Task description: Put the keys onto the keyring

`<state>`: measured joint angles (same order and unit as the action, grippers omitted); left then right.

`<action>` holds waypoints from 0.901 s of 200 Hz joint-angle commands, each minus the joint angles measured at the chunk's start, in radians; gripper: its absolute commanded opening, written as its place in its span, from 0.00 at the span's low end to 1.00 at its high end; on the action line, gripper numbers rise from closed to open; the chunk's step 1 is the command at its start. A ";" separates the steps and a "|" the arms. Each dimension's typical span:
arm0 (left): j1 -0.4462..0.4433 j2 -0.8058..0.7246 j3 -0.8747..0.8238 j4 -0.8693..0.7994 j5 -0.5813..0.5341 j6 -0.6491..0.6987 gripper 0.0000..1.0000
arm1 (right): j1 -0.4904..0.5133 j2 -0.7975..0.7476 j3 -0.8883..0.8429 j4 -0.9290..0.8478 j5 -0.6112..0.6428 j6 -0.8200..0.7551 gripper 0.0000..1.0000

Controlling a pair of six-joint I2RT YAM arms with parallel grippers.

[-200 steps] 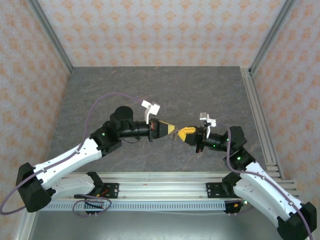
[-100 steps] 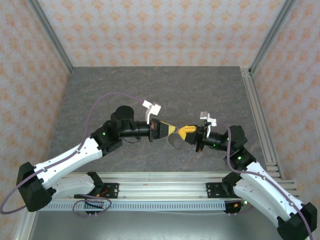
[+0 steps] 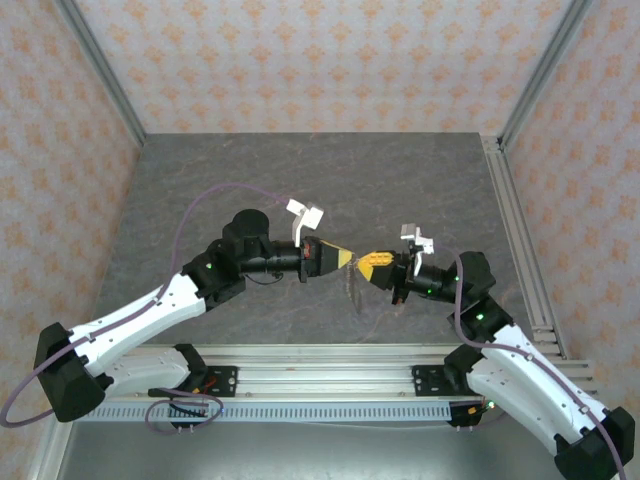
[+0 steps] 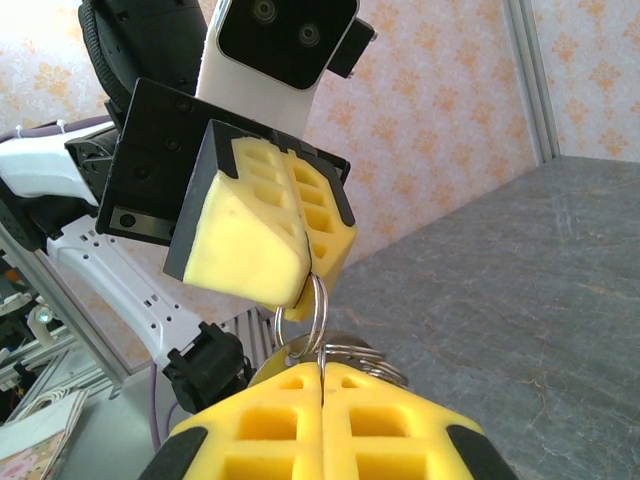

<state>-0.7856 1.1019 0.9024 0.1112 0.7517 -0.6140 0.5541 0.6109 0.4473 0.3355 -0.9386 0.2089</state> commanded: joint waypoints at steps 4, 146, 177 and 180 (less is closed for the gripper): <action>-0.008 -0.017 0.034 0.012 0.000 -0.013 0.00 | 0.011 -0.020 0.037 0.010 -0.010 -0.022 0.00; -0.015 -0.007 0.036 -0.033 0.009 0.015 0.00 | 0.017 -0.017 0.048 -0.003 0.011 -0.051 0.00; -0.015 -0.007 0.044 -0.062 0.006 0.035 0.00 | 0.017 -0.020 0.049 -0.001 0.006 -0.046 0.00; -0.015 -0.006 0.045 -0.067 0.006 0.036 0.00 | 0.017 -0.020 0.050 -0.001 0.006 -0.046 0.00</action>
<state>-0.7921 1.1019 0.9028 0.0872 0.7513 -0.6170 0.5644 0.6029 0.4496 0.2985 -0.9379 0.1783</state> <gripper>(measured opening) 0.058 0.048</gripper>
